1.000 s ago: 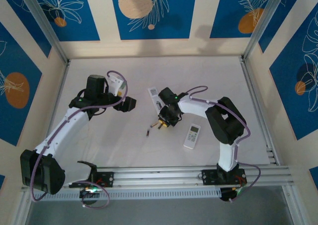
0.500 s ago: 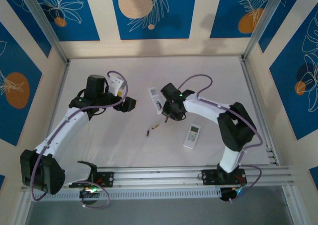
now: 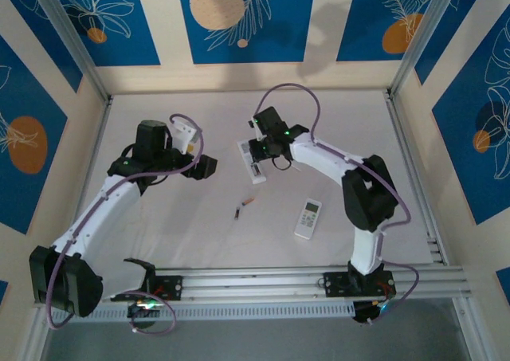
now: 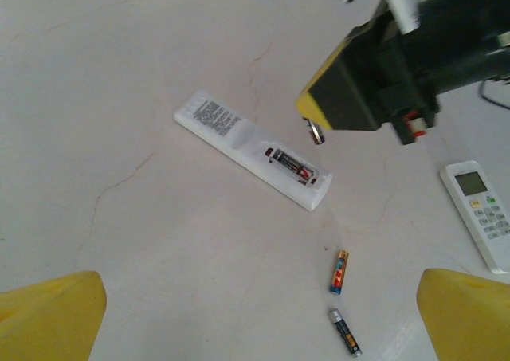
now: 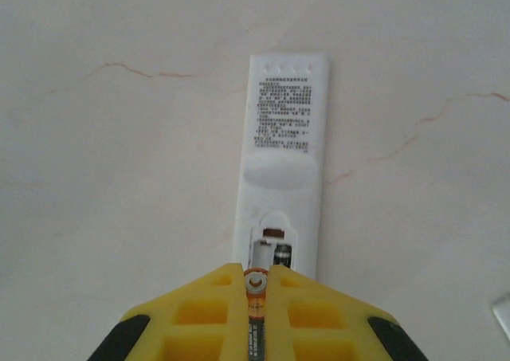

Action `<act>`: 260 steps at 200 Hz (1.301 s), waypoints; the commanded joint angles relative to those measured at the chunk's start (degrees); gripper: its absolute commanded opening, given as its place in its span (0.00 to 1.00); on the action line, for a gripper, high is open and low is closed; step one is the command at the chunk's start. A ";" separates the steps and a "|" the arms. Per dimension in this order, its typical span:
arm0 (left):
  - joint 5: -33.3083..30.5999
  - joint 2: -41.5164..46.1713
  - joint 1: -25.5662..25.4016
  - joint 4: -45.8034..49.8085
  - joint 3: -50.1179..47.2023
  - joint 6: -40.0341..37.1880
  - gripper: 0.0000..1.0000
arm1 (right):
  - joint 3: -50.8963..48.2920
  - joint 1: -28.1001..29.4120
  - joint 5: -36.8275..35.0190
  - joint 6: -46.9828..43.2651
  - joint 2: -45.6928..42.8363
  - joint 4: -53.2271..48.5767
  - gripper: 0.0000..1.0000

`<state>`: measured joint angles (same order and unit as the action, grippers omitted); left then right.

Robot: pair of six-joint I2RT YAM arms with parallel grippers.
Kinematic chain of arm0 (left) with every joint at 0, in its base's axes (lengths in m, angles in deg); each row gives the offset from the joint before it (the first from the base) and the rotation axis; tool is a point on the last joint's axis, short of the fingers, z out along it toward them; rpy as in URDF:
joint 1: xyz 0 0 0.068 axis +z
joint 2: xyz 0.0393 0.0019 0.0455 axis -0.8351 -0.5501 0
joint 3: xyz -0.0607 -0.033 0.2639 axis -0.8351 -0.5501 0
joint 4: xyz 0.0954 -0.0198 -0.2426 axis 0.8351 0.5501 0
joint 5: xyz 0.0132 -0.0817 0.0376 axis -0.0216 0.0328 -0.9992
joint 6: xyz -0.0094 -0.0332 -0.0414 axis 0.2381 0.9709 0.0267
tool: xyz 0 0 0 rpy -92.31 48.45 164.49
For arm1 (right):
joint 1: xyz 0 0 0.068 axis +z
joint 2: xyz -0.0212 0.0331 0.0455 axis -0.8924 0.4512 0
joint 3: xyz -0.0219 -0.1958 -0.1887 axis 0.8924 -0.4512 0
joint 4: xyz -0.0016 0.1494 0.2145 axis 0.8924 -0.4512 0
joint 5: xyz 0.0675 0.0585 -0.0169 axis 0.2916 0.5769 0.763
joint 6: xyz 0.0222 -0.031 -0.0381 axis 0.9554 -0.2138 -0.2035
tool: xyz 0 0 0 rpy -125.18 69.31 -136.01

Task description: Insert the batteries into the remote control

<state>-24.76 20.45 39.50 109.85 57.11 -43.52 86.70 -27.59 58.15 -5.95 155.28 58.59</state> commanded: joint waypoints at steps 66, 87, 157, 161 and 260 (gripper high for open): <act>-0.27 0.27 -0.63 -0.95 -0.18 -1.29 1.00 | 3.88 0.35 0.36 -0.93 6.78 -0.77 0.09; -0.22 0.22 -0.63 -0.88 -0.16 -1.28 1.00 | 3.53 0.57 0.64 1.26 7.65 -0.19 0.09; -0.13 0.10 -0.63 -0.85 -0.08 -1.11 1.00 | 2.74 1.80 -0.80 3.76 10.16 0.26 0.08; -0.15 0.02 -0.63 -0.77 -0.01 -1.19 1.00 | 2.50 1.89 -0.82 4.05 10.07 0.39 0.08; -0.31 0.00 -0.63 -0.67 -0.05 -1.28 1.00 | 0.60 2.81 0.31 5.40 8.44 -5.05 0.13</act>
<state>-25.01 20.42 39.46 109.65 57.04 -43.50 88.39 -25.69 56.82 -1.57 165.09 58.20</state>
